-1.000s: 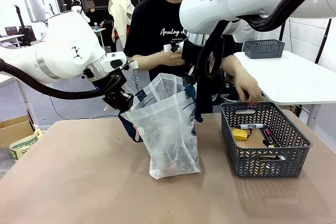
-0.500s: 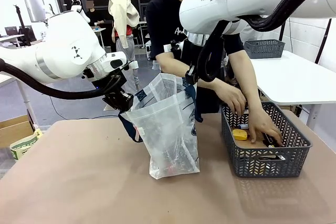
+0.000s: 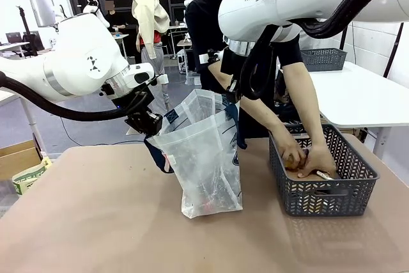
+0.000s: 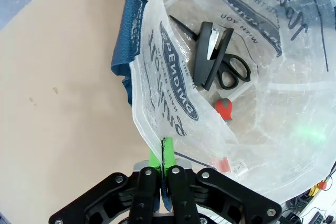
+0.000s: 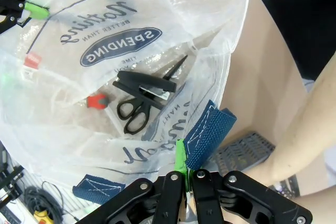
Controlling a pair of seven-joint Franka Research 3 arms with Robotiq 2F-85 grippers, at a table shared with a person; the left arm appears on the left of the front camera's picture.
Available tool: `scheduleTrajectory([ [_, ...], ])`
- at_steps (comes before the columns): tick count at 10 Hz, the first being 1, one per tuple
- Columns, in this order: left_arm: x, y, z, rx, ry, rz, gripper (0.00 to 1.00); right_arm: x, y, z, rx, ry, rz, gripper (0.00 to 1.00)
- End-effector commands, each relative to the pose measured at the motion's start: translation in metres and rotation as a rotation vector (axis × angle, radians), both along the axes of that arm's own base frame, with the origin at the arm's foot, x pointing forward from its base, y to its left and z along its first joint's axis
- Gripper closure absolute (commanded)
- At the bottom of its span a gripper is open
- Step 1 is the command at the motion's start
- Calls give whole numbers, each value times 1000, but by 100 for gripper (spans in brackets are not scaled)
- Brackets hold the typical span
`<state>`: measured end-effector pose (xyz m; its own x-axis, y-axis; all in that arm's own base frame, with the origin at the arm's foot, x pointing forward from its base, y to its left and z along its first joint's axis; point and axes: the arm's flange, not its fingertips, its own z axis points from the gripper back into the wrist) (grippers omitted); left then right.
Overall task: Transfer purchased items from the store into the shopping bag.
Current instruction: Move the Reusable shopping bag to the right side of the table.
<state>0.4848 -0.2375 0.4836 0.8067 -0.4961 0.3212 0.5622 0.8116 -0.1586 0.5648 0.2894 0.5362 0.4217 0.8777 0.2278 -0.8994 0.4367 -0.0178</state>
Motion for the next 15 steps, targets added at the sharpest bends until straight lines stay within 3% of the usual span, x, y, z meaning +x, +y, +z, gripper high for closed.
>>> scheduleTrajectory([
  [1, -1, 1, -2, 3, 1, 2, 100, 0, 0, 0, -1, 3, -1, 100],
  [15, -1, 4, 2, 25, -11, -5, 100, 0, 0, 0, -1, 3, -1, 100],
])
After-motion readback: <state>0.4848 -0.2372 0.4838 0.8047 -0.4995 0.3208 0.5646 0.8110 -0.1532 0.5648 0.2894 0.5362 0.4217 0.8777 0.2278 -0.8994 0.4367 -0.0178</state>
